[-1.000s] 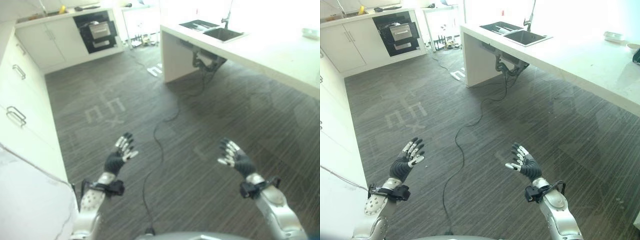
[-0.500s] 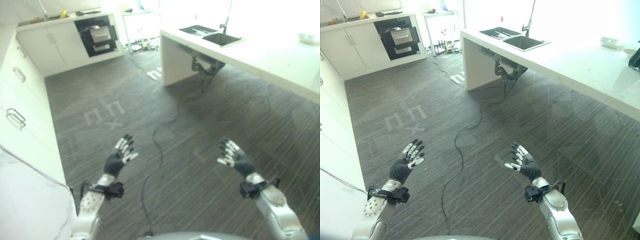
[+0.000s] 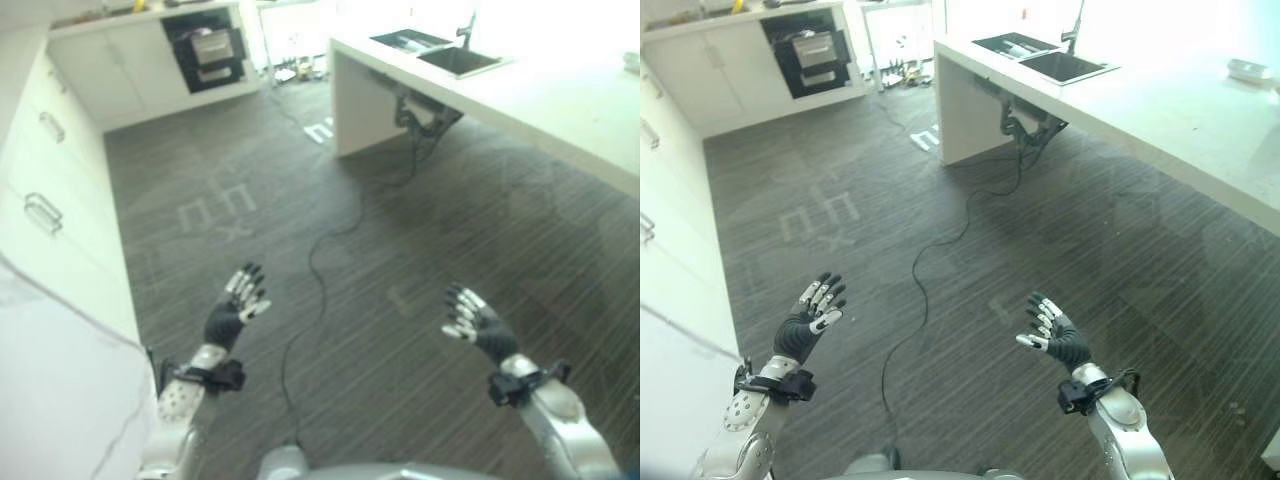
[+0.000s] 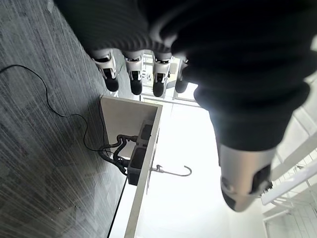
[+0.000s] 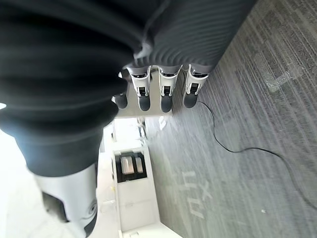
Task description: Place the dishes in the dishwasher.
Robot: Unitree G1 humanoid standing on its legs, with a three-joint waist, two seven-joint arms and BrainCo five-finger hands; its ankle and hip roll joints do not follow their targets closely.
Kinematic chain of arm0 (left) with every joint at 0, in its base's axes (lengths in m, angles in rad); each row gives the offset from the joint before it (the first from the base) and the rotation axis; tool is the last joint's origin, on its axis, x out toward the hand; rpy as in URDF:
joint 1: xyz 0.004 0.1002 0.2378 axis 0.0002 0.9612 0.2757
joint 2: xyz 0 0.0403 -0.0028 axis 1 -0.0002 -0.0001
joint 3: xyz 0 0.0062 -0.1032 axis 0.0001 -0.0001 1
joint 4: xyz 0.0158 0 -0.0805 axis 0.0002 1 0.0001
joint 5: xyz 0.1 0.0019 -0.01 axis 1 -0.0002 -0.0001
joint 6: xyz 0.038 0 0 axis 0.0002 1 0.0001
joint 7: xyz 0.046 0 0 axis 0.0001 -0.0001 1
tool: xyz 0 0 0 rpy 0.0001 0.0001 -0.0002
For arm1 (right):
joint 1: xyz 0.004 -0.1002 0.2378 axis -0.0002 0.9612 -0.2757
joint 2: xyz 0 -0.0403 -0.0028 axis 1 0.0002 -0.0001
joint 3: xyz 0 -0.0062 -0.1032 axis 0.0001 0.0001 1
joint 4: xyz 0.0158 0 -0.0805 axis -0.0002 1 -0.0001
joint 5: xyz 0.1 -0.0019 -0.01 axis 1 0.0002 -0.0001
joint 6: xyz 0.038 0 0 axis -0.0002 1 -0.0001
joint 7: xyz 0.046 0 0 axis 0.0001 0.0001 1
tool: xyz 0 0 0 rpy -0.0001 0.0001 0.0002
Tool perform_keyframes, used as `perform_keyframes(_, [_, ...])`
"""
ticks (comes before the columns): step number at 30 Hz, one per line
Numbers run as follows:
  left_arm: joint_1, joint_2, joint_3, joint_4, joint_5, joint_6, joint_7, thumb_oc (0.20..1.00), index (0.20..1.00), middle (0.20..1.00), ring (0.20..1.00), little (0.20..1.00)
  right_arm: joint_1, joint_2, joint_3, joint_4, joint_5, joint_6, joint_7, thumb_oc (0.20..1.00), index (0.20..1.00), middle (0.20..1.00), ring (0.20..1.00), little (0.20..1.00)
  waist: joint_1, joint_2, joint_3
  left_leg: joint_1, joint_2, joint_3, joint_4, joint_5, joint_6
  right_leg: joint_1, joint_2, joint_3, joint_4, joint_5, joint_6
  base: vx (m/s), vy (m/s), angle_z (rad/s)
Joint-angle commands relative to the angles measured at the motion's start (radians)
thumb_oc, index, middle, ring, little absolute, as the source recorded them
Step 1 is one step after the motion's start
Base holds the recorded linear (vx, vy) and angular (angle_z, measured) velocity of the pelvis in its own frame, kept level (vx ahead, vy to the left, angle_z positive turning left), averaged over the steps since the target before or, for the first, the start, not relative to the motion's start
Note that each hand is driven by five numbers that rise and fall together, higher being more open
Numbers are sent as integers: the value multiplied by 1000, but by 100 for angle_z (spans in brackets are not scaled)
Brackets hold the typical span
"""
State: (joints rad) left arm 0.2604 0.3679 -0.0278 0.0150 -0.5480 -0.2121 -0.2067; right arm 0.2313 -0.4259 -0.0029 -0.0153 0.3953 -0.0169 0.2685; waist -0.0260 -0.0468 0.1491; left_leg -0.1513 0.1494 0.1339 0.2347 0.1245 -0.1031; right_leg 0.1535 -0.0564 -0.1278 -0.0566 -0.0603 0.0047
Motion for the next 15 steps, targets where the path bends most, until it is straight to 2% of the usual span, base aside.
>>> perform_keyframes(1, [-20,14,74,-75,-48,-88,-4,1000,1000,1000,1000,1000,-37,-19,-25,-93,23,-55,47,1000,1000,1000,1000,1000,-11,22,40,110,39,73,-305,47,-25,67,3,44,-31,33,86,355,240,6])
perform_keyframes(3, [-5,11,74,-81,-44,-96,-6,1000,1000,1000,1000,1000,-26,-22,-30,-98,21,-61,59,1000,1000,1000,1000,1000,6,27,44,48,49,49,-322,79,-37,100,4,48,-31,13,84,385,262,20])
perform_keyframes(4, [9,2,78,-79,-42,-110,-12,1000,1000,1000,1000,1000,-27,-31,-25,-93,22,-70,62,1000,1000,1000,1000,1000,24,29,44,-7,49,33,-322,96,-44,140,7,50,-31,-18,79,405,286,24])
perform_keyframes(6, [14,-3,84,-76,-42,-118,-16,1000,1000,1000,1000,1000,-32,-35,-21,-90,23,-73,63,1000,1000,1000,1000,1000,29,29,40,-6,50,59,-322,83,-41,162,-2,45,-31,-34,82,367,290,-27])
perform_keyframes(8, [14,6,91,-80,-50,-109,-6,1000,1000,1000,1000,1000,-23,-33,-25,-109,33,-61,64,1000,1000,1000,1000,1000,27,28,21,26,36,106,-322,67,-19,193,-28,39,-31,-42,105,422,360,-54])
perform_keyframes(10, [-4,20,89,-74,-46,-103,-10,1000,1000,1000,1000,1000,-23,-17,-24,-119,43,-53,53,1000,1000,1000,1000,1000,39,17,2,46,1,109,-322,50,15,226,-56,36,-24,-42,130,394,329,-48])
perform_keyframes(11, [-16,29,90,-81,-36,-90,-26,1000,1000,1000,1000,1000,-24,-2,-21,-125,40,-54,37,1000,1000,1000,1000,1000,49,6,-11,59,-25,105,-322,30,42,216,-81,18,21,-30,151,288,262,-41])
perform_keyframes(13, [-30,37,85,-86,-22,-77,-37,1000,1000,1000,1000,1000,-34,23,-12,-129,27,-54,16,1000,1000,1000,1000,1000,55,-8,-23,80,-58,82,-322,11,66,157,-122,2,141,46,185,237,240,5])
perform_keyframes(14, [-35,38,83,-88,-20,-71,-37,1000,1000,1000,1000,1000,-36,28,-10,-129,24,-53,10,1000,1000,1000,1000,1000,55,-10,-26,85,-64,76,-322,7,70,140,-130,2,166,61,189,303,314,49])
perform_keyframes(15, [-46,44,80,-90,-14,-47,-43,1000,1000,1000,1000,1000,-38,47,-11,-125,25,-54,3,1000,1000,1000,1000,1000,62,-11,-39,102,-92,53,-322,-11,89,95,-151,-7,293,105,190,365,360,51])
